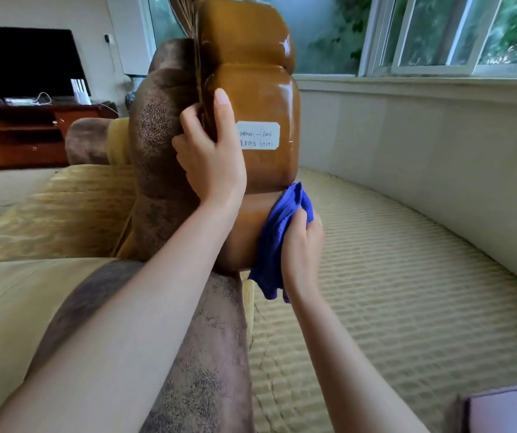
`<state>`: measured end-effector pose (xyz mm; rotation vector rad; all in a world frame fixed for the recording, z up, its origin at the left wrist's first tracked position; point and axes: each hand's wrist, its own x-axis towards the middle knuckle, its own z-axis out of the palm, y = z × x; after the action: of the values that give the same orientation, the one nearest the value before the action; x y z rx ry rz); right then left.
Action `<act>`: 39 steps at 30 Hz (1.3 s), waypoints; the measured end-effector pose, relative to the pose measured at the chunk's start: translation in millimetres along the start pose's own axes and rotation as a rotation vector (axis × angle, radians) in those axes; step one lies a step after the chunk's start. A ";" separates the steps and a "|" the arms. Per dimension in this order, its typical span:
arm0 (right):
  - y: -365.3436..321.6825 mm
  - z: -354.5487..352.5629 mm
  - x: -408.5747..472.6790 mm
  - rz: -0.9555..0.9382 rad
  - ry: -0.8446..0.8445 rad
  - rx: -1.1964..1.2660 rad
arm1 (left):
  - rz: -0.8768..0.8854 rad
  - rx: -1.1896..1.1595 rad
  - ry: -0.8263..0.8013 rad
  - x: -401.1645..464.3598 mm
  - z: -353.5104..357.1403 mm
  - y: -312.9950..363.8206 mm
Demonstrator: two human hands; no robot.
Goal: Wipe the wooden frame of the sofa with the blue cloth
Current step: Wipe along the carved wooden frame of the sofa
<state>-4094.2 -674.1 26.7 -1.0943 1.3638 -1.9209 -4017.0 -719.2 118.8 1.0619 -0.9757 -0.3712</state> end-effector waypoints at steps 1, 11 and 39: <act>-5.3 3.2 -0.3 -0.041 -0.006 0.019 | -0.005 -0.006 -0.005 1.1 0.4 0.1; -76.0 30.3 55.6 -0.358 0.053 0.009 | -0.016 -0.034 -0.007 -1.6 -0.2 2.6; 56.3 -15.5 7.8 0.226 -0.149 0.283 | 1.053 0.911 0.171 -3.7 3.4 -13.6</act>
<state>-4113.1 -691.8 -26.2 -0.8856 1.0484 -1.7637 -4019.4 -725.1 105.7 1.1626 -1.4325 1.1029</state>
